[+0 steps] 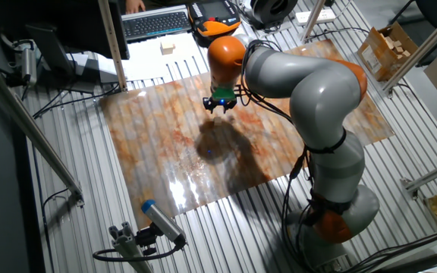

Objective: Pick up one small block

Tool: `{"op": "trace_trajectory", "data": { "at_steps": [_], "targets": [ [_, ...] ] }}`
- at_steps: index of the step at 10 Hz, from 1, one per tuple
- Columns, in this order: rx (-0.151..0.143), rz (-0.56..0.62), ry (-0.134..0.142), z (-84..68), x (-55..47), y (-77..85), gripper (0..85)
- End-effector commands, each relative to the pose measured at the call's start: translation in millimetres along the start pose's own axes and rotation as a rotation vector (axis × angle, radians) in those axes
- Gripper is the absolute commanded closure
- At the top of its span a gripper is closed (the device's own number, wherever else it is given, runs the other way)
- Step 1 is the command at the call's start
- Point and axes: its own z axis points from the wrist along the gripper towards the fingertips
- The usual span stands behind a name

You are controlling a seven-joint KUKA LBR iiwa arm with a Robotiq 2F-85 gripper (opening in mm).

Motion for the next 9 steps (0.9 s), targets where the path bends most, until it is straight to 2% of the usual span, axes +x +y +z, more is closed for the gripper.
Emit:
{"op": "trace_trajectory", "data": {
  "at_steps": [1, 5, 9],
  "targets": [
    [0.0, -0.001, -0.003, 4.7, 1.0, -1.1, 34.0],
    [-0.005, -0.003, 0.006, 15.1, -0.9, -3.0, 34.0],
    [-0.006, 0.0, -0.007, 29.5, 4.4, -2.4, 34.0]
  ]
}}
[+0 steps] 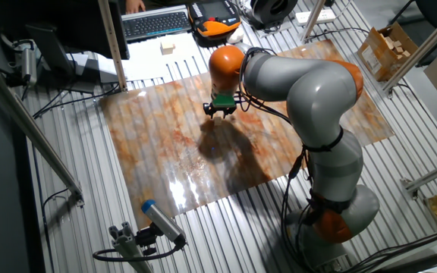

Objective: Pick up one small block

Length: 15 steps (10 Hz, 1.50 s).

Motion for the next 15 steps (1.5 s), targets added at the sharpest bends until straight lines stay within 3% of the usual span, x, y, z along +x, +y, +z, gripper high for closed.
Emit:
{"op": "trace_trajectory", "data": {
  "at_steps": [1, 6, 15],
  "targets": [
    [0.001, 0.001, 0.0, 0.5, 1.3, 0.4, 34.0],
    [0.009, -0.013, 0.0, 7.2, 4.0, -2.8, 34.0],
    [-0.008, -0.033, 0.002, 19.2, 11.3, -1.8, 34.0]
  ]
}}
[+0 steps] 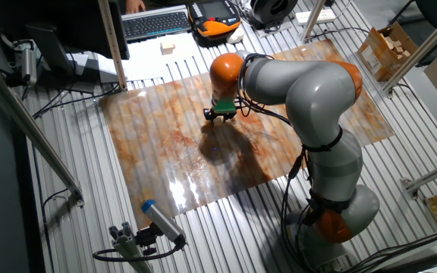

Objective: Pick up one small block

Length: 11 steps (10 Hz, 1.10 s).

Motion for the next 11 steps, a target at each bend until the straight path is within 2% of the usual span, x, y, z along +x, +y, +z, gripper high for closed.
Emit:
{"op": "trace_trajectory", "data": {
  "at_steps": [1, 11],
  "targets": [
    [-0.001, -0.001, 0.001, 0.1, -0.1, -0.1, 34.0],
    [-0.001, -0.013, -0.002, 3.7, -3.7, 0.5, 34.0]
  ]
}}
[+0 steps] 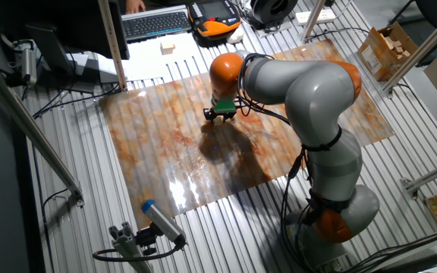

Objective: Pick up one small block

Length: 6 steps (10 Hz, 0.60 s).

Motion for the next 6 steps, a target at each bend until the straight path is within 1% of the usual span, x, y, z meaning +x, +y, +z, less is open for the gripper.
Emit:
{"op": "trace_trajectory", "data": {
  "at_steps": [1, 2, 6],
  "targets": [
    [0.0, 0.001, -0.002, 1.4, -0.6, 0.5, 34.0],
    [0.0, 0.001, -0.003, 2.0, -1.4, 0.4, 51.0],
    [0.003, -0.001, 0.002, -0.2, -4.6, -0.4, 51.0]
  ]
}}
